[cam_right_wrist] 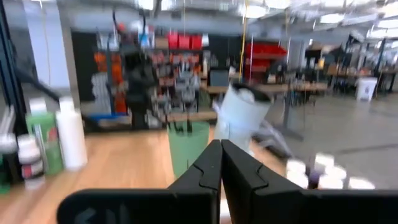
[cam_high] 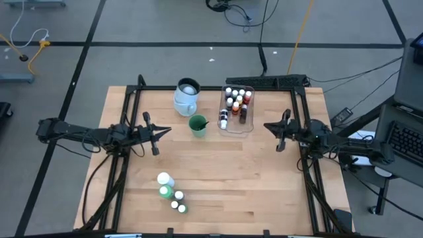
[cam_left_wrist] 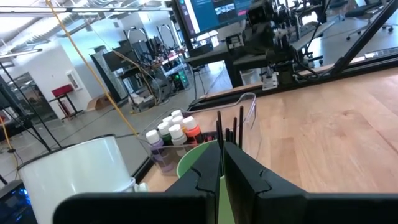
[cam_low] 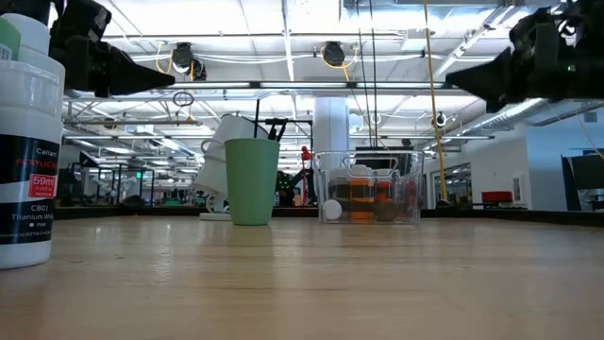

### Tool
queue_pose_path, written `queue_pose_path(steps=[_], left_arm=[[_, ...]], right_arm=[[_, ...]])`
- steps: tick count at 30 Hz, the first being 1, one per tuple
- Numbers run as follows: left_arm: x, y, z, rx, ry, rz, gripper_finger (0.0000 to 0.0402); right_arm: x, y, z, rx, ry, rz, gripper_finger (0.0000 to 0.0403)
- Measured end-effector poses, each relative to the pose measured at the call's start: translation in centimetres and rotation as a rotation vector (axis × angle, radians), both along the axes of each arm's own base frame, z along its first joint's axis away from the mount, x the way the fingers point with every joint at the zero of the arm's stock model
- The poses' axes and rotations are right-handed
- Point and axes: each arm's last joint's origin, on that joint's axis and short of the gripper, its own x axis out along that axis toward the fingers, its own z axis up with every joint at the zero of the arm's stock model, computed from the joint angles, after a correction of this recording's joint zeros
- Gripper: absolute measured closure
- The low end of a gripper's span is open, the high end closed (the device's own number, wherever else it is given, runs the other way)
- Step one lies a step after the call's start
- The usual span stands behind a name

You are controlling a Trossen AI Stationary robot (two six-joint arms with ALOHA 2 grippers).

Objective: Pick & Place Paint Supplies
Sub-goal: Put the green paint bottle into the transparent bin

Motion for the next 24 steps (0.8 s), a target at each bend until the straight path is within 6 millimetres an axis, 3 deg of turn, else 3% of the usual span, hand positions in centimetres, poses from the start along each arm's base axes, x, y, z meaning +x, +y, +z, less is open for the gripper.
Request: queue_pose_path(steps=[3,10,14,17,24], left_arm=[[0.0,0.0,0.1,-0.001,-0.015,-0.008,0.0376],[-0.3,-0.6,2.4,0.051,-0.246,-0.200,0.0376],[-0.3,-0.4,2.6,0.106,-0.254,-0.151,0.0376],[-0.3,-0.2,2.5,0.046,-0.252,-0.076,0.0376],[-0.3,-0.1,2.1,-0.196,-0.272,-0.079,0.0376]], right_arm=[[0.0,0.1,0.4,-0.011,-0.035,0.008,0.0401],[0.1,0.7,0.5,-0.089,-0.032,0.088,0.0402],[0.1,0.8,0.3,-0.104,-0.008,0.095,0.0401],[0.1,0.8,0.5,-0.124,-0.028,0.093,0.0401],[0.0,0.8,1.1,-0.121,-0.092,0.090,0.0401]])
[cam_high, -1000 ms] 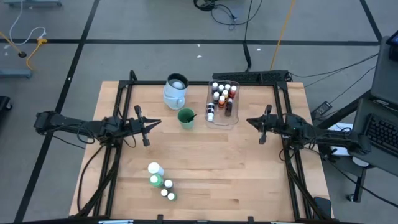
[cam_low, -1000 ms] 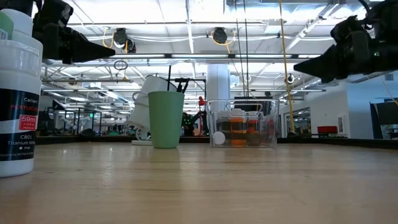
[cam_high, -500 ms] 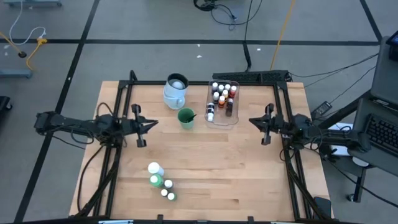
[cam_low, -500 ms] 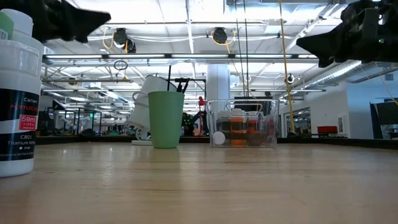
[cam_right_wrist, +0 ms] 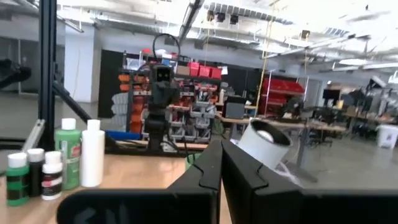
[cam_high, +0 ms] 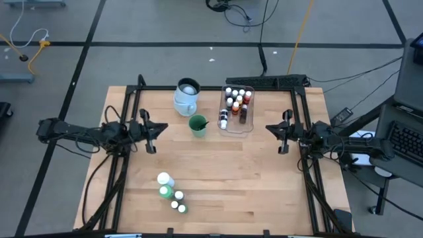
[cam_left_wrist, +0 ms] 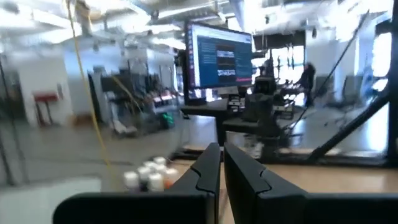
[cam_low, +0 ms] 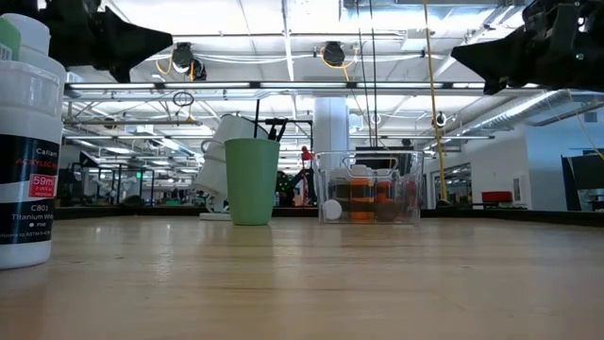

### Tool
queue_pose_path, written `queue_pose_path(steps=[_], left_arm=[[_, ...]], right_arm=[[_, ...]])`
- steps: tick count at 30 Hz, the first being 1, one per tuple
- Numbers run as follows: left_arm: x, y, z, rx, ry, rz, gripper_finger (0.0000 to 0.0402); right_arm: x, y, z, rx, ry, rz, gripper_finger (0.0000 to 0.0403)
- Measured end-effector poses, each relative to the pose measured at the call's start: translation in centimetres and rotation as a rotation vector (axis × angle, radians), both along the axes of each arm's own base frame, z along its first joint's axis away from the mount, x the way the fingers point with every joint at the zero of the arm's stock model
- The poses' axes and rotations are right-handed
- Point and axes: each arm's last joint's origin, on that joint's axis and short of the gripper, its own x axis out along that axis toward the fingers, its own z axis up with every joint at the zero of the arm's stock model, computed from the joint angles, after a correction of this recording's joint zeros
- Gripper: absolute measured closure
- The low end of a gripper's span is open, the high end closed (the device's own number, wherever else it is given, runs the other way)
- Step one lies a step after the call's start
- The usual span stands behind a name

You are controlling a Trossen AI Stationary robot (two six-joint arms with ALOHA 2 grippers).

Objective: Pick & Place Paint Supplies
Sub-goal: Put the green paint bottle into the transparent bin

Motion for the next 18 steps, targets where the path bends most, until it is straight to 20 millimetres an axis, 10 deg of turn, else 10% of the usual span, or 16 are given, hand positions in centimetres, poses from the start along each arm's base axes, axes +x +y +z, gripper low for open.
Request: queue_pose_path(steps=[10,18], left_arm=[[1.4,-1.6,0.6,-0.171,0.135,-0.240,0.0376],[5.6,-2.5,6.4,-0.170,0.552,-0.142,0.0376]], right_arm=[[0.1,0.1,-0.2,-0.166,0.039,-0.013,0.0400],[0.1,0.1,0.0,-0.325,0.037,-0.057,0.0401]])
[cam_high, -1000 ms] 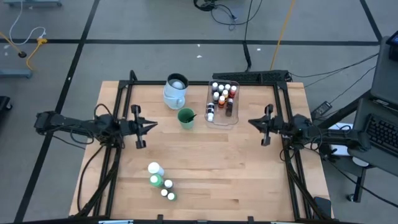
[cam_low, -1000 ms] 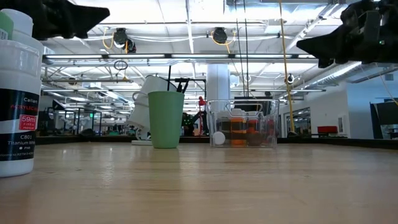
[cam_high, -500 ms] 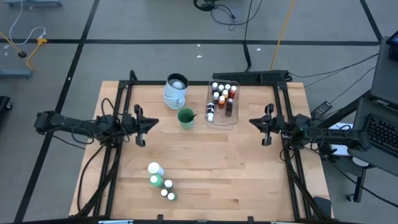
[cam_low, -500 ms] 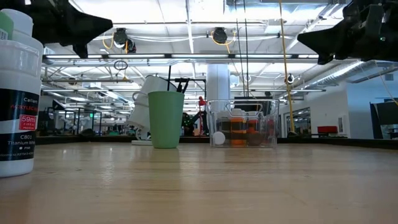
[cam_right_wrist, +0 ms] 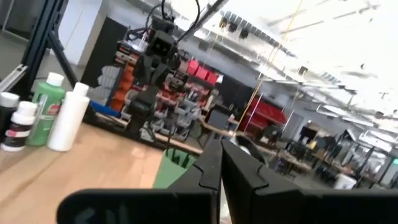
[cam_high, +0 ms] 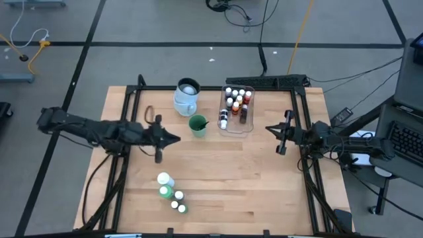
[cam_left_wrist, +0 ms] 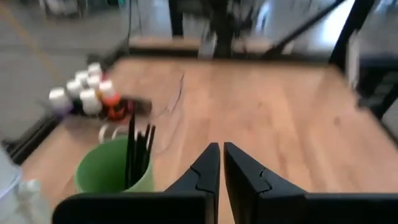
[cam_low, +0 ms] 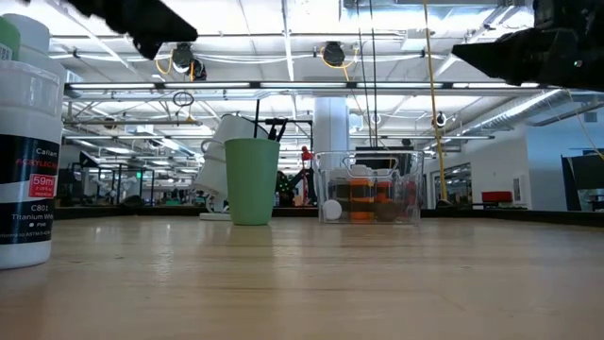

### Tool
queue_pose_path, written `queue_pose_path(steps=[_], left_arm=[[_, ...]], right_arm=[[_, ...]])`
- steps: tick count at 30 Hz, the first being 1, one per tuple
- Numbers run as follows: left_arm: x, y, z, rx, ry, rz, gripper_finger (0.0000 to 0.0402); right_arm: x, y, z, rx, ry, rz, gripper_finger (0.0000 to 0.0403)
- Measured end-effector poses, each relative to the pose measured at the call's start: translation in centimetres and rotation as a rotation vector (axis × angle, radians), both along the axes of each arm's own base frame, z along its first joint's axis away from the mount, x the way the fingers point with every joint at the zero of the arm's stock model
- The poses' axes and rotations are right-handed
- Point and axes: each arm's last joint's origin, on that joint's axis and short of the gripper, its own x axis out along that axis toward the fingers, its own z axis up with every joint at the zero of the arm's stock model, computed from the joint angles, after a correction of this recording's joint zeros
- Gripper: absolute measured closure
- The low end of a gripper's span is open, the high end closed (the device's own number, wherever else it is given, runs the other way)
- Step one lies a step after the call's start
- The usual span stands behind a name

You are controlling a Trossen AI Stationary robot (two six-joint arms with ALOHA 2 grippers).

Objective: Pick & Place Paint Supplies
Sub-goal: Put the green paint bottle into the transparent bin

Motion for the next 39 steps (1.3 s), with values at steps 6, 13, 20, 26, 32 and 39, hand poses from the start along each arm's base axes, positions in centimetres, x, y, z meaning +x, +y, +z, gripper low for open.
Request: queue_pose_path(steps=[6,13,20,26,32,39], left_arm=[[4.0,-2.3,1.9,0.033,0.165,0.088,0.0376],[6.9,-6.6,4.1,0.021,0.408,0.071,0.0376],[8.7,-11.4,5.6,0.148,0.579,-0.072,0.0376],[10.0,-16.3,5.3,0.003,0.678,-0.248,0.0376],[10.7,-18.2,4.0,-0.134,0.757,-0.219,0.0373],[11.3,-19.6,1.8,-0.237,0.856,-0.200,0.0311]], right_arm=[[0.0,0.0,0.0,-0.004,0.000,-0.001,0.0401],[-0.1,0.0,0.2,0.118,-0.036,0.034,0.0401],[0.1,0.0,-0.2,0.186,-0.003,0.047,0.0401],[0.3,0.0,-0.9,0.191,0.072,0.037,0.0401],[0.3,0.0,-0.7,0.192,0.055,0.040,0.0401],[0.3,0.0,-0.7,0.221,0.049,0.047,0.0401]])
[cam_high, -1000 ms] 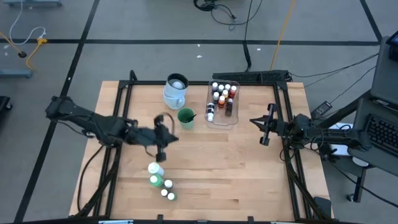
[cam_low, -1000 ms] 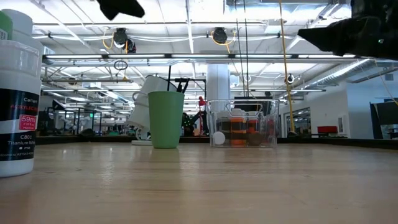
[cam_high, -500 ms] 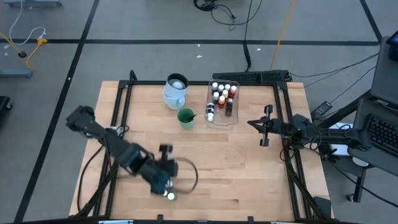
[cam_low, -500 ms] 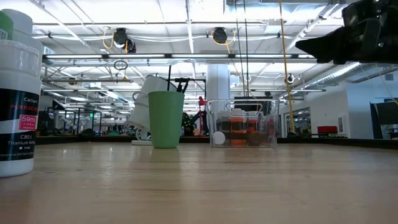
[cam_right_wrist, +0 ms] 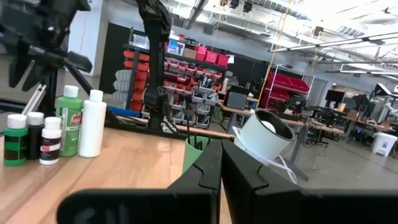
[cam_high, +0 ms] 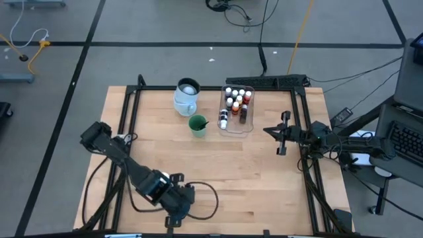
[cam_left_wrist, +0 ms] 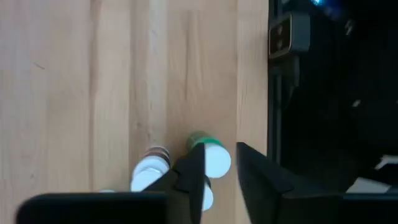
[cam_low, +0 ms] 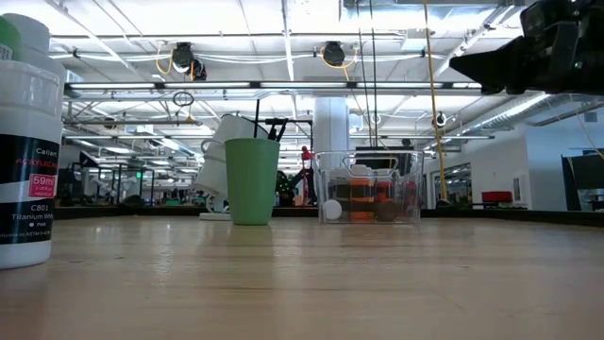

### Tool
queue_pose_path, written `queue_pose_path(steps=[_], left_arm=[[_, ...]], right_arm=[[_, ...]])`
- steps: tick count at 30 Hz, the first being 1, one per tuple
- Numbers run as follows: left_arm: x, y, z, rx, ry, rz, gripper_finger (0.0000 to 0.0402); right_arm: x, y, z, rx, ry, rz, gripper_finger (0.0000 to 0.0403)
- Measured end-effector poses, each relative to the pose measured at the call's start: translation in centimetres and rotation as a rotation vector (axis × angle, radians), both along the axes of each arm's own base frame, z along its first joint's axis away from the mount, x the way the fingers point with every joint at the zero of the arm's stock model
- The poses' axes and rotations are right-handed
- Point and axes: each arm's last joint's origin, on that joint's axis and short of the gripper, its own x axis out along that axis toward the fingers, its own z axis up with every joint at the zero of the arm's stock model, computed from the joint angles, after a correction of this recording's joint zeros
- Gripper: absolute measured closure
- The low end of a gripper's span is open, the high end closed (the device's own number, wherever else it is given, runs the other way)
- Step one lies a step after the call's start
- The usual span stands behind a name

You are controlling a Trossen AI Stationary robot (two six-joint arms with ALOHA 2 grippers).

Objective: Pick & Place Paint Supplies
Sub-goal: Put the green paint bottle into the transparent bin

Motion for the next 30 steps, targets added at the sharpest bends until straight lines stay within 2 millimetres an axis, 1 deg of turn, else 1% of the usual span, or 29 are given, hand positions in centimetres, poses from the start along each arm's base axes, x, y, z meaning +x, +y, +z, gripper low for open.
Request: queue_pose_path(steps=[7,9,11,13,15,18,23,30], left_arm=[[-0.1,-1.5,-1.2,0.040,-0.007,-0.112,0.0209],[0.1,-1.7,-1.6,0.053,-0.013,-0.136,0.0186],[0.1,-1.9,-1.8,0.053,-0.004,-0.124,0.0166],[0.4,-2.1,-2.5,0.054,0.012,-0.110,0.0147],[0.7,-2.4,-3.4,0.067,0.032,-0.135,0.0131],[1.0,-2.8,-4.2,0.077,0.030,-0.194,0.0115],[1.3,-2.9,-5.3,0.098,0.066,-0.189,0.0108],[1.3,-2.6,-5.5,0.119,0.092,-0.190,0.0108]], right_arm=[[0.2,0.0,-0.5,0.081,0.042,0.011,0.0401],[0.2,0.0,-0.6,0.096,0.052,0.013,0.0401],[0.2,0.0,-0.7,0.105,0.060,0.014,0.0401],[0.3,0.0,-0.7,0.109,0.061,0.014,0.0401],[0.3,0.0,-0.7,0.109,0.061,0.014,0.0401],[0.3,0.0,-0.7,0.110,0.062,0.014,0.0401],[0.3,0.0,-0.8,0.121,0.067,0.016,0.0401],[0.3,0.0,-0.8,0.136,0.067,0.017,0.0401]])
